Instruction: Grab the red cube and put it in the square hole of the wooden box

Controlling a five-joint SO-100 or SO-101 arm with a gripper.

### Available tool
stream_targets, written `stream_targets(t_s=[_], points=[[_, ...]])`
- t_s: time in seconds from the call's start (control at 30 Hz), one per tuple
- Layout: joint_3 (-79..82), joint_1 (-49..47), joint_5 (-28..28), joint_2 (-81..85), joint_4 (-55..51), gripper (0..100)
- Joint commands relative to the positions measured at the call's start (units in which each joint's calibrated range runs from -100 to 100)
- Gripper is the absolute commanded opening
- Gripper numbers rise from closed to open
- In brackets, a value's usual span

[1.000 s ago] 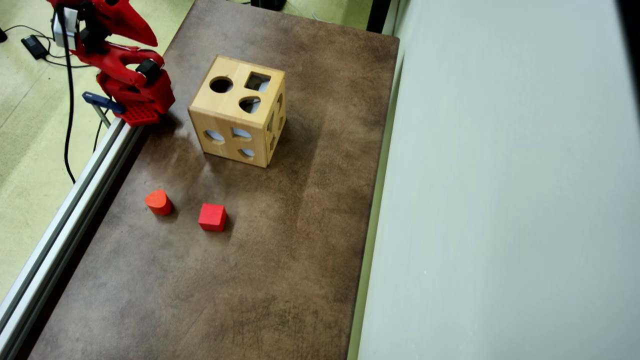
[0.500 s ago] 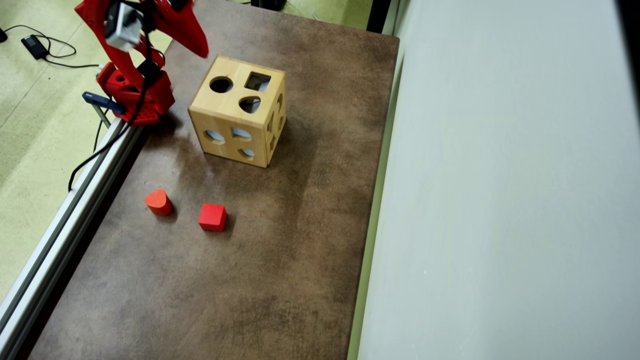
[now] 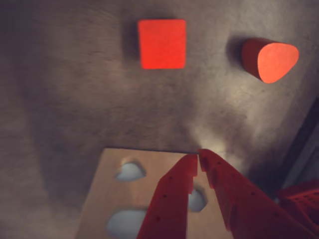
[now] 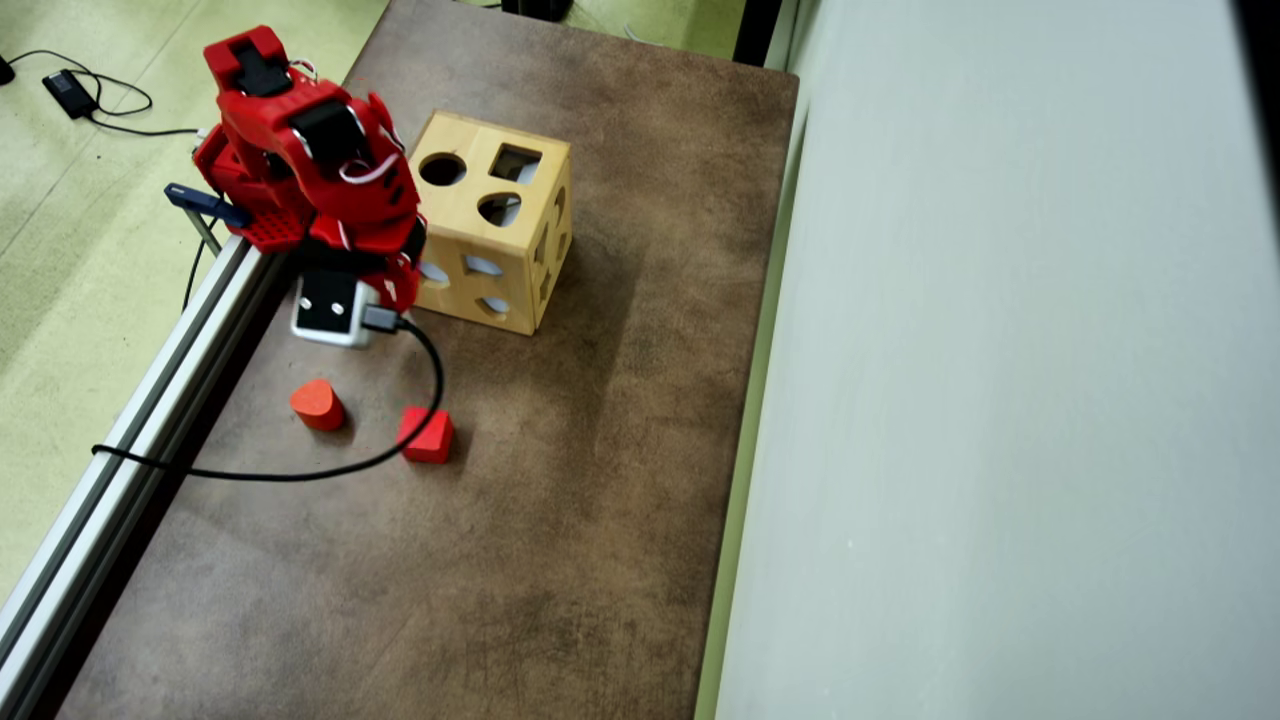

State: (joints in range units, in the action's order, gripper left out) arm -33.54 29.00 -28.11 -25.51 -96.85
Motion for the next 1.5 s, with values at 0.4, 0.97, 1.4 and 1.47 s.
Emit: stream_targets(t_s=[0.4, 0.97, 1.4, 1.47], points=[[-2.6, 0.0, -0.2, -9.8, 5.3, 2], [-2.5, 4.0, -0.6, -12.0, 5.3, 40], [-1.9, 4.4, -0.6, -18.8, 16.5, 40], [-1.9, 4.4, -0.6, -20.6, 16.4, 40]])
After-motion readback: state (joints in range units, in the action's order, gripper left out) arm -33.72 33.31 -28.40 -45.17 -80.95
